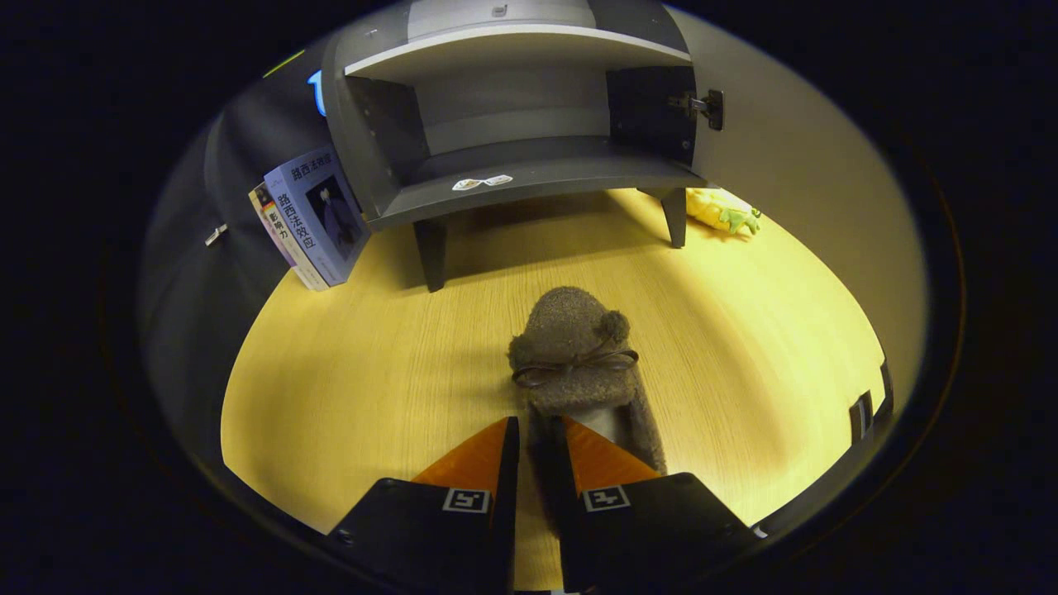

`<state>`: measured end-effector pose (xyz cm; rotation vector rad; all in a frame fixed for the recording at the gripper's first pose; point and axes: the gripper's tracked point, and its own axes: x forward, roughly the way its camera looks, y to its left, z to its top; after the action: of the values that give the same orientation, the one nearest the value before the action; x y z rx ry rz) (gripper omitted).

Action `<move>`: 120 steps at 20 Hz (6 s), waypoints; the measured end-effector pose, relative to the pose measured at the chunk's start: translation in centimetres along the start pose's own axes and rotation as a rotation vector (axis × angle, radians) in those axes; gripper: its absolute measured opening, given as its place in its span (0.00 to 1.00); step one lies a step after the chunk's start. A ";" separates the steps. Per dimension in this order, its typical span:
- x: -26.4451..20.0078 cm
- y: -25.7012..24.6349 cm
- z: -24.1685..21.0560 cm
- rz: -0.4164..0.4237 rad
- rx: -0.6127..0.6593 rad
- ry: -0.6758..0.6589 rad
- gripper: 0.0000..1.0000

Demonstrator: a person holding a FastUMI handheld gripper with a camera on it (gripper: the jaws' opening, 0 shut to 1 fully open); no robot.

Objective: Open the shoe cabinet door, grab the shoes and put them into the shoe cabinet, then close the shoe cabinet door.

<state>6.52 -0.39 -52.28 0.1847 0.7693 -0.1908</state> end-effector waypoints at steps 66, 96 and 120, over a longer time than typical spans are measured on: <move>-12.4 4.4 47.1 0.012 -0.125 -0.481 0.05; 0.1 5.7 48.2 0.019 -0.130 -0.356 0.92; -26.7 0.2 36.1 0.034 -0.084 -0.642 0.98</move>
<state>12.00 -5.92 -8.09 0.0484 0.1347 -0.1719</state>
